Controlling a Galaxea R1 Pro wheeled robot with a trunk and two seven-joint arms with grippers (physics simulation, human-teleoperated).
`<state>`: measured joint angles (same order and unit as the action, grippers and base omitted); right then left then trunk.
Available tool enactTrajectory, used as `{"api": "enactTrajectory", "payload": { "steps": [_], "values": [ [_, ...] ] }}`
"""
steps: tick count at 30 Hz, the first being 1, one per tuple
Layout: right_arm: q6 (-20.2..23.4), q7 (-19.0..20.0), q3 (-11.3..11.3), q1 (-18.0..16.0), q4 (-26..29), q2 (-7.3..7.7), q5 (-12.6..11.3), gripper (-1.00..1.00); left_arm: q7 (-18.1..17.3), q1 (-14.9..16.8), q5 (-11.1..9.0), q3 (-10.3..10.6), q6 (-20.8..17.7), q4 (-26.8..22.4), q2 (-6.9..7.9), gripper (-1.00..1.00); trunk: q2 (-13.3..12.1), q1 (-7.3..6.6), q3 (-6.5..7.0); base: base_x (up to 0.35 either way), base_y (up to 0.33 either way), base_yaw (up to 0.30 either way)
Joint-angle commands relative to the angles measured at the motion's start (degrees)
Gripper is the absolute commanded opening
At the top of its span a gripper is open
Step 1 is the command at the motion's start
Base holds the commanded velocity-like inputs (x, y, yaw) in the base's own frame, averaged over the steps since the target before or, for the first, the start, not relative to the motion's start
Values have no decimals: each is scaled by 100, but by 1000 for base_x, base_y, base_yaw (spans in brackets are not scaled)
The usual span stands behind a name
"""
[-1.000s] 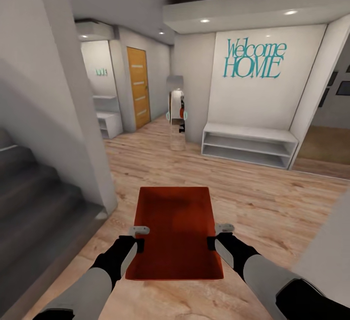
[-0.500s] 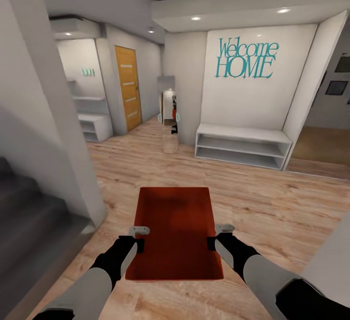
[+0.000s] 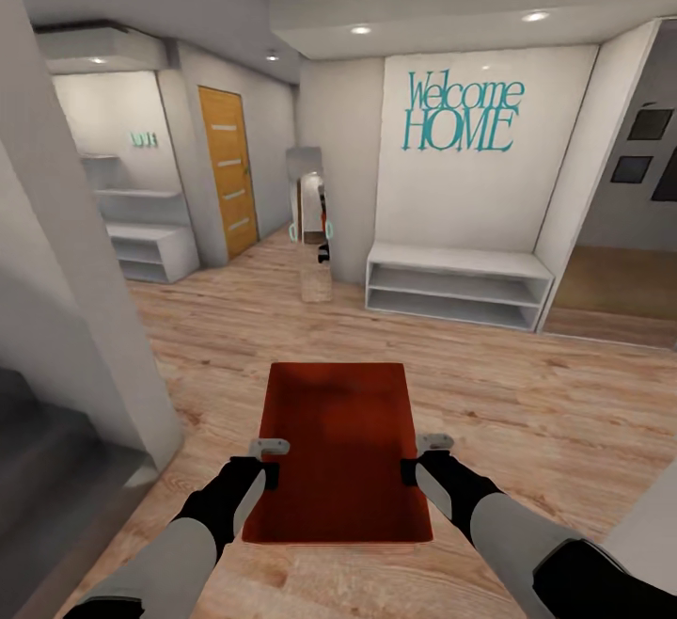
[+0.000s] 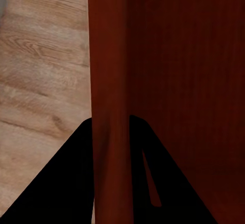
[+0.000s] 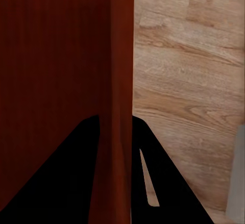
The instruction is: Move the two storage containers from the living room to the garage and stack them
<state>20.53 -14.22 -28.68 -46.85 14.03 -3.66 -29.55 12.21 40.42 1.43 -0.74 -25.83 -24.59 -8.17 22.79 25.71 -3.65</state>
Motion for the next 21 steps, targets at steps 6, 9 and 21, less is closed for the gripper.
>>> {"api": "enactTrajectory", "payload": {
  "steps": [6, 9, 21],
  "values": [
    [13, -43, -202, -8, 152, 8, -112, -100, 45, 1, 85, 57, -327, 208, 61, -100, 13, 7, -13, 322, 0, 0],
    [13, -43, -202, -8, 152, 13, -112, -100, 45, 1, 85, 57, -327, 209, 61, -100, 13, 7, -13, 322, 0, 0],
    [11, -41, -204, -8, 152, 8, -112, -100, 45, 1, 85, 57, -327, 209, 61, -100, 13, 7, -13, 322, 0, 0]
  ]
}}
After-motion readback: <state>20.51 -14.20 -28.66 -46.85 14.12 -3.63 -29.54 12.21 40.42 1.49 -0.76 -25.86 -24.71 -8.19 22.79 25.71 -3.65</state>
